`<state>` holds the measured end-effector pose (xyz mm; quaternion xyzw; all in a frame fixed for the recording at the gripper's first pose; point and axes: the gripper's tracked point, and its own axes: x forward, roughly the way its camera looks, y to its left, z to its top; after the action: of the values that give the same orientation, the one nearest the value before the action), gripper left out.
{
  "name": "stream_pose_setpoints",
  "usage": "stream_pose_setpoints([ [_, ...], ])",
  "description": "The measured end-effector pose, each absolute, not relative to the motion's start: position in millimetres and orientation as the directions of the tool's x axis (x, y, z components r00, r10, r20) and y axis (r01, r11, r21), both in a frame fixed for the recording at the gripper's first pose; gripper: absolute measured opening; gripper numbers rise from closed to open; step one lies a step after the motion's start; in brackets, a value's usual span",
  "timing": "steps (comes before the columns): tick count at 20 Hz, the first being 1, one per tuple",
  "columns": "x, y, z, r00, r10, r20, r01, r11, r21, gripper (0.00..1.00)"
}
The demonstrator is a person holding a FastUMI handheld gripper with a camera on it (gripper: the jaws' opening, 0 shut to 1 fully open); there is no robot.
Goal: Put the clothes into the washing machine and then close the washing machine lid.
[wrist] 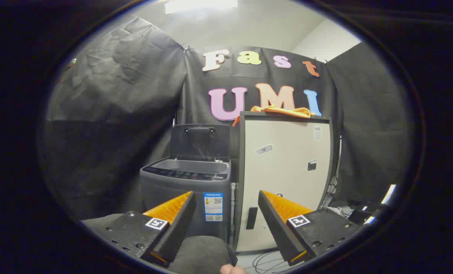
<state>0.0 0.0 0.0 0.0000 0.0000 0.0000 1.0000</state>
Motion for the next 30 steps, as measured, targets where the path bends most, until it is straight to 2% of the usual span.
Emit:
stream_pose_setpoints([
  [24,1.2,4.8,7.0,1.0,0.015,0.008,-0.015,0.999,-0.039,0.99],
  [30,16.7,-12.3,31.4,1.0,0.007,0.003,-0.007,1.0,-0.014,0.99],
])
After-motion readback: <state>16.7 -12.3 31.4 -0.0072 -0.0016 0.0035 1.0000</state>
